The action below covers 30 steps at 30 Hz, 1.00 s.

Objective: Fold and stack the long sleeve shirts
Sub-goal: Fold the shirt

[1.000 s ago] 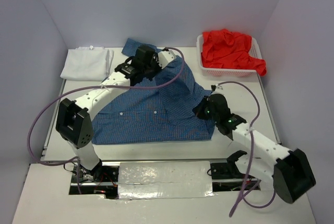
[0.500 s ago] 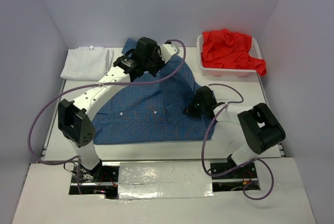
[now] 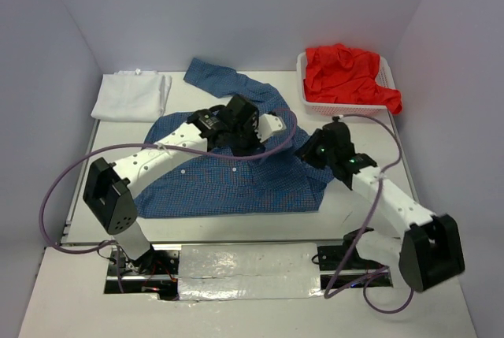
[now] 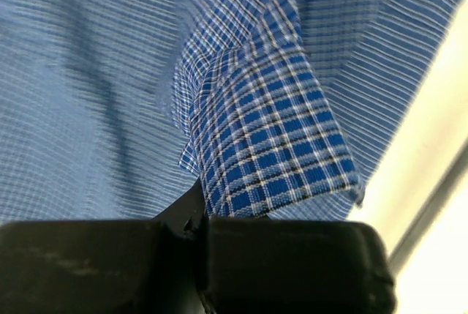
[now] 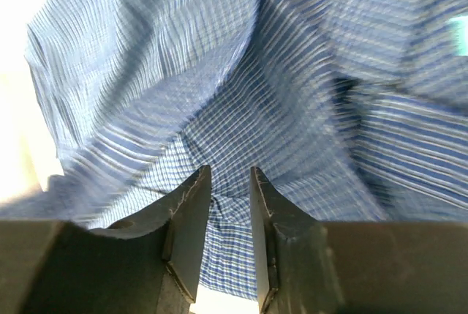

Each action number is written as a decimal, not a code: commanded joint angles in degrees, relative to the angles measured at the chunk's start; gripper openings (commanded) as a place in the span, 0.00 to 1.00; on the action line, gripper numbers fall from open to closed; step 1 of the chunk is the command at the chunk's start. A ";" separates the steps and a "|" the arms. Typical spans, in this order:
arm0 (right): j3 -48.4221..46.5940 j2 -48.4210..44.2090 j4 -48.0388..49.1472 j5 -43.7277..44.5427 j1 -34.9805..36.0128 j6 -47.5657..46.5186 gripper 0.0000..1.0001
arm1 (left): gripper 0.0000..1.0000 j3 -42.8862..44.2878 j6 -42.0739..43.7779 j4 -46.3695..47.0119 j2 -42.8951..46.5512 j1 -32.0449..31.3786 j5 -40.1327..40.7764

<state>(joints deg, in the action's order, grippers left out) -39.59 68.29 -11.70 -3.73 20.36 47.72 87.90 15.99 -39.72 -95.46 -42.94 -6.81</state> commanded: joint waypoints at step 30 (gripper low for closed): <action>4.87 -17.94 -16.61 -7.31 -4.19 -15.29 0.48 | 0.99 7.46 12.13 -13.71 -5.71 -16.92 -6.28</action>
<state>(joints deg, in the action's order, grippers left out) -35.83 49.63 -32.56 -4.34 16.45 33.36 91.26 25.39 -51.07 -106.91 -60.53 -9.63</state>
